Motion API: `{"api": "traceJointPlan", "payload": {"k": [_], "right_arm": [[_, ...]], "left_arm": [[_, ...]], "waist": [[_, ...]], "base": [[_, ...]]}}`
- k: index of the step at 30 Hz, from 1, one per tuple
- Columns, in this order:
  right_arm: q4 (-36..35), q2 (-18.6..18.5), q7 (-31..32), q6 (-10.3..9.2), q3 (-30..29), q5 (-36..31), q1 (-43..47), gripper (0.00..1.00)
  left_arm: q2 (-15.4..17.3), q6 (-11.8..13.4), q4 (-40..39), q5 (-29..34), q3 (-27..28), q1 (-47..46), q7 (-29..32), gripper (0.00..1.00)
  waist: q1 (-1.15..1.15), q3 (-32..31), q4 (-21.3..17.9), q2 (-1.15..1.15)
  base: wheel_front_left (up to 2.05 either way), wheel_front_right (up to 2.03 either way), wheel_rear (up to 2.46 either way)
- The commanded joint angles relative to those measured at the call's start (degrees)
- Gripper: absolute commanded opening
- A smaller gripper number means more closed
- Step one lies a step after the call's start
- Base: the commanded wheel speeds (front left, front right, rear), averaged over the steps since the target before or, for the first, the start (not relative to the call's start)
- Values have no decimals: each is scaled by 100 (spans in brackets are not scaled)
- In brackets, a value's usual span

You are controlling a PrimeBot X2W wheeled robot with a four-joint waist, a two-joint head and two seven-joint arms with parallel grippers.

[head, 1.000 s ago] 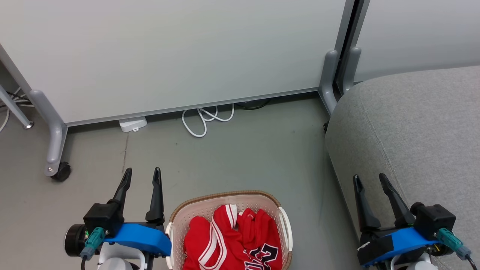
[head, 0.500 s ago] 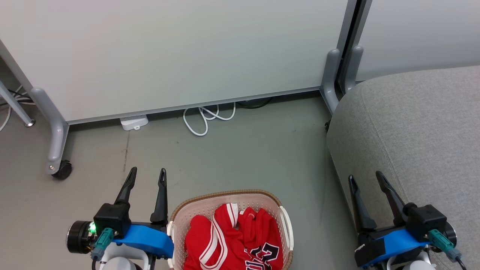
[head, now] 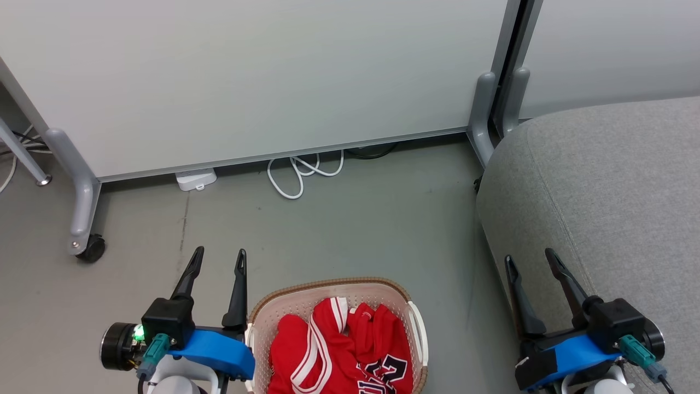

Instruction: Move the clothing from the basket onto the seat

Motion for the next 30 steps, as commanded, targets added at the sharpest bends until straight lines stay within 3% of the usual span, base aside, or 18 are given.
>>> {"api": "traceJointPlan", "payload": {"k": [1,18,30], "right_arm": [[11,-25,-32,2,9,3,-28,100],[-4,-24,-32,2,20,10,-63,100],[-230,-23,-27,2,124,-15,-406,100]], "left_arm": [[0,-32,21,-15,33,-60,-28,100],[-21,-77,160,37,-13,-225,-28,100],[344,-78,736,-38,-690,-1066,-23,100]], "waist": [[0,-2,1,0],[0,51,9,0],[0,650,-336,0]], "base": [[0,0,0],[0,0,0],[0,0,0]]}}
